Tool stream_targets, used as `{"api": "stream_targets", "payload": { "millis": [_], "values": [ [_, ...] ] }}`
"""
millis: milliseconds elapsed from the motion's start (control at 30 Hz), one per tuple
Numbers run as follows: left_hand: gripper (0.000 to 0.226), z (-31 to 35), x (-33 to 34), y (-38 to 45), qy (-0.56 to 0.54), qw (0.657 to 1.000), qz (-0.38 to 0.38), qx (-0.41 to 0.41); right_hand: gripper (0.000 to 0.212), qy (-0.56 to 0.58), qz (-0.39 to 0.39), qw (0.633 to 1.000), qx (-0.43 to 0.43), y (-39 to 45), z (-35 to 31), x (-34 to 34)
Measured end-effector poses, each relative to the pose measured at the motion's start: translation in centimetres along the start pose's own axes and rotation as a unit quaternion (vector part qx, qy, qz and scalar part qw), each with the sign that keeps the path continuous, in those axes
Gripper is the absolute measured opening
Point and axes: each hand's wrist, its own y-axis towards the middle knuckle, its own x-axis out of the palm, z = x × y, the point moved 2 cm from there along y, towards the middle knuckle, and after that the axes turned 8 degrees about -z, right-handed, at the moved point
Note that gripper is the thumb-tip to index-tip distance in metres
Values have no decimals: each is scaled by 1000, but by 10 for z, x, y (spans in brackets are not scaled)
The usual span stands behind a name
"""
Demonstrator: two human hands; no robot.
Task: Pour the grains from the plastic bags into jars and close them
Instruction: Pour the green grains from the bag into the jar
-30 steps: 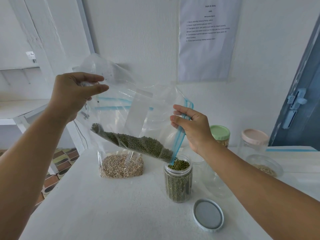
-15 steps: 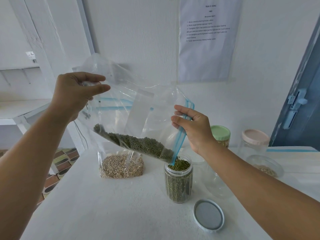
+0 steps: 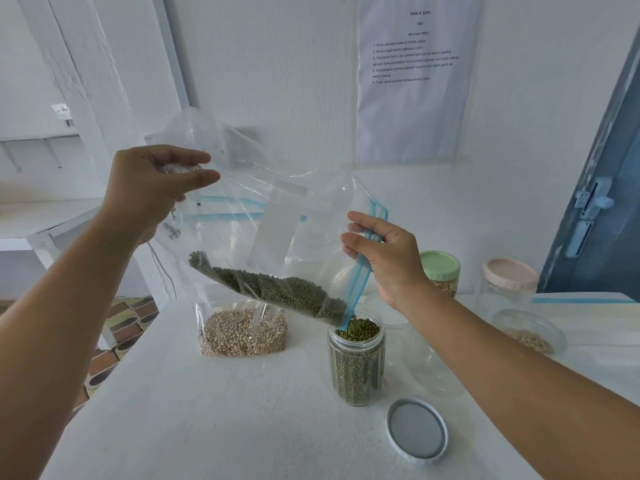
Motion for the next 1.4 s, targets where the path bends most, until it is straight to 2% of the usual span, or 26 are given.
{"api": "stream_targets", "payload": {
  "millis": [267,1400],
  "values": [
    [39,-2,0,0,4,1000,-2,-2,34,-1,2,1000,1,-1,1,-1],
    [36,-3,-1,0,3,1000,0,-4,32,1,-2,1000,0,-2,0,0]
  ]
}}
